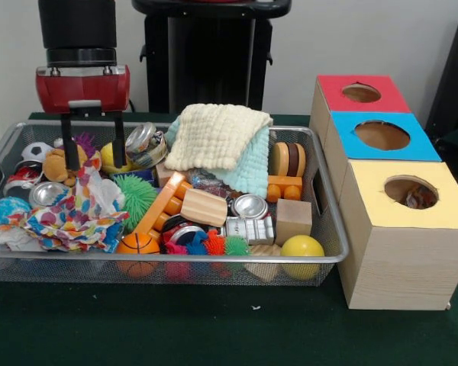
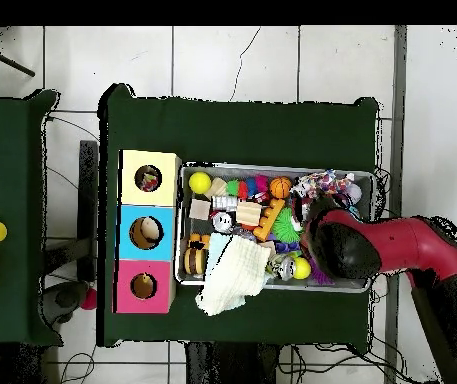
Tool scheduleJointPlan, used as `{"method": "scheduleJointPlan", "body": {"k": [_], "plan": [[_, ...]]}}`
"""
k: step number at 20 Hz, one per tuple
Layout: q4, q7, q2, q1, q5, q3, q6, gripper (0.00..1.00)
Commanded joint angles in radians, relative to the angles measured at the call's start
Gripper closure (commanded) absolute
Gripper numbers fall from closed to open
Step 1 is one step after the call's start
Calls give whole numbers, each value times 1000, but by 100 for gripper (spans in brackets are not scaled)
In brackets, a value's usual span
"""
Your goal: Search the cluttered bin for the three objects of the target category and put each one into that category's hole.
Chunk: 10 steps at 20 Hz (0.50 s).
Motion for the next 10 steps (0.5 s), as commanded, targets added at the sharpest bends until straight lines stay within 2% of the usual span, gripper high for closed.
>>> {"method": "scheduleJointPlan", "body": {"k": [1,5,10], "plan": [[-26,-179,50,11,-57,27,9,0],[-63,-190,80,32,-100,-6,20,0],[-99,-291,99,44,-186,-14,50,0]]}}
